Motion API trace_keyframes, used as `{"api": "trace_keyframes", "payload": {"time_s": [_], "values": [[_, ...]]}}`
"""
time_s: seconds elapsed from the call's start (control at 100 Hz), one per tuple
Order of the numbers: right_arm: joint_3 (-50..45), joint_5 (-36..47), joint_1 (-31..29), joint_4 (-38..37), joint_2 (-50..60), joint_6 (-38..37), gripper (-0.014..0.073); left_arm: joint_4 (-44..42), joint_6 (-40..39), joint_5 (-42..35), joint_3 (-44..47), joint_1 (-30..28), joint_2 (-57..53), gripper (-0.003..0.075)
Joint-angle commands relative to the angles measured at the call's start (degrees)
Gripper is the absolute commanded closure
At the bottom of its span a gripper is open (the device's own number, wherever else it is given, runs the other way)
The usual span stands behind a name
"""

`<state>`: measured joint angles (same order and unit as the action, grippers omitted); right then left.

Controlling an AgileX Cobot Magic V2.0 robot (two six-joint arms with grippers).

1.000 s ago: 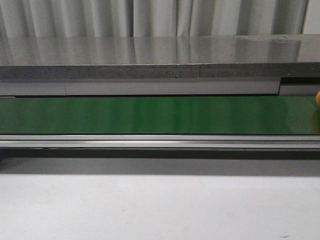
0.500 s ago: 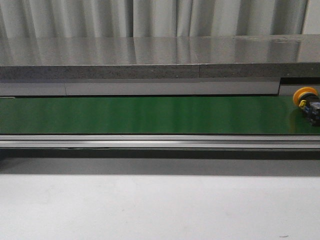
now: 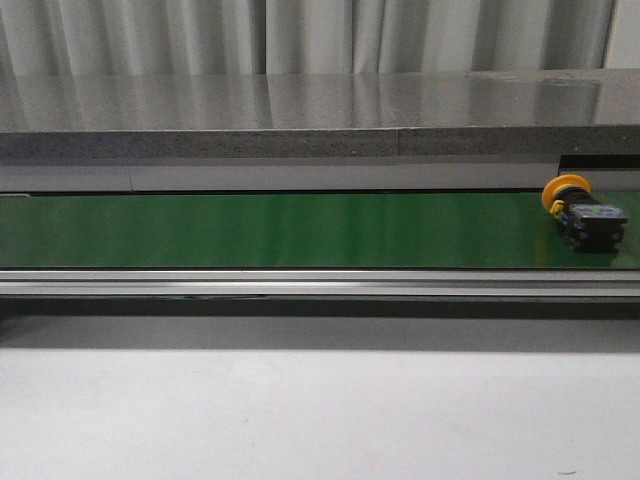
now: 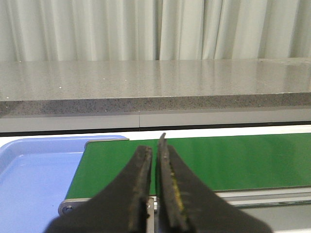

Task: Move button from right to left
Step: 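Release the switch on the belt and raise the right gripper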

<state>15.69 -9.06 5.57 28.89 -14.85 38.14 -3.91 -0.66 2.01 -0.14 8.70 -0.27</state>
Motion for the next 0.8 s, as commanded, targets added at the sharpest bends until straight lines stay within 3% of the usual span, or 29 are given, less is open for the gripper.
{"api": "trace_keyframes", "payload": {"time_s": [0.0, 0.41, 0.79], "values": [[1.31, 4.42, -0.24, 0.75, -0.05, 0.25, 0.0139, 0.13, -0.57, -4.48, 2.35, 0.52, -2.13, 0.0715], [1.31, 2.36, -0.24, 0.75, -0.05, 0.25, 0.0669, 0.13, -0.57, -4.48, 2.35, 0.52, -2.13, 0.0715], [1.31, 2.36, -0.24, 0.75, -0.05, 0.25, 0.0661, 0.13, -0.57, -4.48, 2.35, 0.52, -2.13, 0.0715]]}}
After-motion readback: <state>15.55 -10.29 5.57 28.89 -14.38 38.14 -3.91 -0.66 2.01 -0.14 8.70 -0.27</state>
